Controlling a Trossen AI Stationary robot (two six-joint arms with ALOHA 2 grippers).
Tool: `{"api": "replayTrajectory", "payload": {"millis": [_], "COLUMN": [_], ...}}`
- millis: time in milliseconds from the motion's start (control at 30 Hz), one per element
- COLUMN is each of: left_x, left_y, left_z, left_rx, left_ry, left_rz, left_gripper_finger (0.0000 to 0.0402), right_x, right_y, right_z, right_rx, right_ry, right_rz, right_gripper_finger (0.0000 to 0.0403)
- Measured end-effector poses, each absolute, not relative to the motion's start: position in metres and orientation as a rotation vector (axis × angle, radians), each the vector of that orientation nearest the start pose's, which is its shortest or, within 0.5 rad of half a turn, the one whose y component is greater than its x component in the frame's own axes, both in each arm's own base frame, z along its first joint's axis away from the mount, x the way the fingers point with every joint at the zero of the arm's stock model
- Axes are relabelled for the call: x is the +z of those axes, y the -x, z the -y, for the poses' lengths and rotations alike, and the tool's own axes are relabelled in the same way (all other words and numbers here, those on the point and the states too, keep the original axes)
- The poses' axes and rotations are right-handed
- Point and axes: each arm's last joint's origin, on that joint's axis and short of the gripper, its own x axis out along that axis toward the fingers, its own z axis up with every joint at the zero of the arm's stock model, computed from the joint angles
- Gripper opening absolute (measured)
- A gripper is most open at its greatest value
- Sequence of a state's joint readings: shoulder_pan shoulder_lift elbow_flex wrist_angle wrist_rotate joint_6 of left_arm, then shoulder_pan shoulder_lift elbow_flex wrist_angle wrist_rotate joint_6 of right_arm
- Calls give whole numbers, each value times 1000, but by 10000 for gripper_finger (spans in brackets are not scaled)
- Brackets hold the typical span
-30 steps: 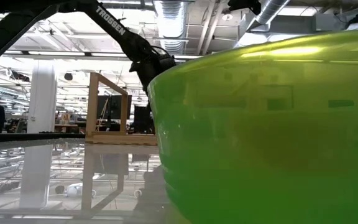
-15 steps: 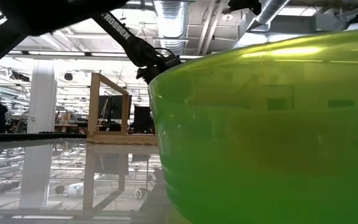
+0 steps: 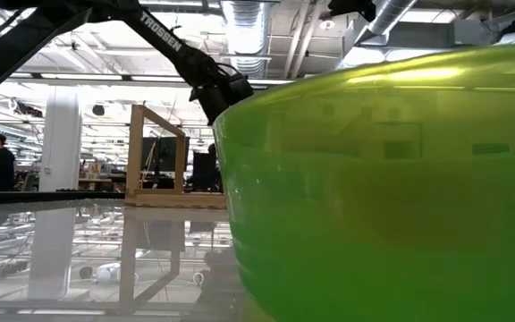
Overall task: Place and stack bowls onto a shelf
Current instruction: Adjust the left stacked bowls on the shelf
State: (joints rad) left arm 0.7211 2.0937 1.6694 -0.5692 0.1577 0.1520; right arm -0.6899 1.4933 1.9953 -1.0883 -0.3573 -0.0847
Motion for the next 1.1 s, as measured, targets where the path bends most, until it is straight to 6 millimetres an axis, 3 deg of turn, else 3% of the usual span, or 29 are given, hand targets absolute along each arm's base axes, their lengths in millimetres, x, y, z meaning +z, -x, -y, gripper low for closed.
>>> {"api": "replayTrajectory", "payload": {"millis": [233,400,633,867,1100], "left_x": [223,221,207,203,179], "left_y": [-344,-366,-379,-374,-367], "left_z": [-302,-292,-264,-265,-258], "left_rx": [212,268,244,291,286], "left_ry": [397,292,221,240,256], "left_rz": [-777,-675,-788,-842,-898], "left_gripper_finger": [0,0,0,0,0], "right_x": [485,481,476,477,477], "right_y": [-210,-212,-211,-210,-211], "right_z": [161,162,168,170,170], "right_rx": [-289,-288,-305,-314,-312], "right_ry": [-166,-169,-185,-179,-174], "right_rz": [-529,-534,-551,-535,-536], "right_gripper_finger": [119,119,119,119,119]}}
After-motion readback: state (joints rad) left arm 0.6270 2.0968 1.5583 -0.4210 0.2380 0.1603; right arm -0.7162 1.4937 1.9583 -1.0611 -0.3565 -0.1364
